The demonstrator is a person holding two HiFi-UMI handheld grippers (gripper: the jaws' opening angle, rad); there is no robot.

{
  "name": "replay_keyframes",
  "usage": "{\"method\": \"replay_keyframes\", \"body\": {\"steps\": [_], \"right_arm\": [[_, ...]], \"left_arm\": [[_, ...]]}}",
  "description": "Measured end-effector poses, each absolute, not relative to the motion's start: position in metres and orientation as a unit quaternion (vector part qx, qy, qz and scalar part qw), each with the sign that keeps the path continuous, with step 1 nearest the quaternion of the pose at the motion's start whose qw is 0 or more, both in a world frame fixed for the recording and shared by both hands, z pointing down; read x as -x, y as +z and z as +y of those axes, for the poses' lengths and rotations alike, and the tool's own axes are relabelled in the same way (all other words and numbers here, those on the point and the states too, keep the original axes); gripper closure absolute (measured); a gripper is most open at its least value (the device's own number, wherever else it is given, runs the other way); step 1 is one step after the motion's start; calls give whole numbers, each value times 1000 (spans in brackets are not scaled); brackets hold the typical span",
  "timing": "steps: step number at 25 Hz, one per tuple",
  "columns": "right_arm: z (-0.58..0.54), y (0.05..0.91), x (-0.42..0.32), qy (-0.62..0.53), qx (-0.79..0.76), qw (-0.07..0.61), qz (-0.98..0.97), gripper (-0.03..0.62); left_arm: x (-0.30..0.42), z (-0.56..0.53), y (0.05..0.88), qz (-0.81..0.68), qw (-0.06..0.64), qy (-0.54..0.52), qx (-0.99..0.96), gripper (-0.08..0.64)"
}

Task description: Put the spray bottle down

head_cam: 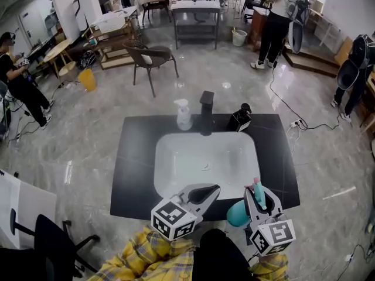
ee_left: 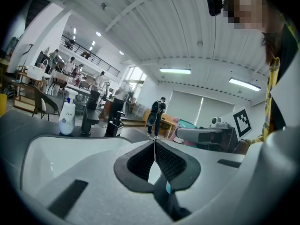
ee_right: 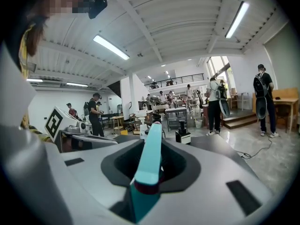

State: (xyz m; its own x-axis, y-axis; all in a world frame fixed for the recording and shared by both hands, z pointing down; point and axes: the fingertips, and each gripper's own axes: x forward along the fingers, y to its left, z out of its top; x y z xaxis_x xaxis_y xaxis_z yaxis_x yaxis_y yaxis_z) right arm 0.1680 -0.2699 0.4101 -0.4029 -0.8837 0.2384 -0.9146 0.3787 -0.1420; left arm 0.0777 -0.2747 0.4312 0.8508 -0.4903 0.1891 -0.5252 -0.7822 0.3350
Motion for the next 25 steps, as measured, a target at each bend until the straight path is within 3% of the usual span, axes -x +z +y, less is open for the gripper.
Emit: {"method": "replay_keyframes", "body": {"steps": [25], "right_arm": [[-347,411,-280,101,-526,62,-842,499]], "left_arm": [[-186,-351,428,-301,177,30,-937,552]]}}
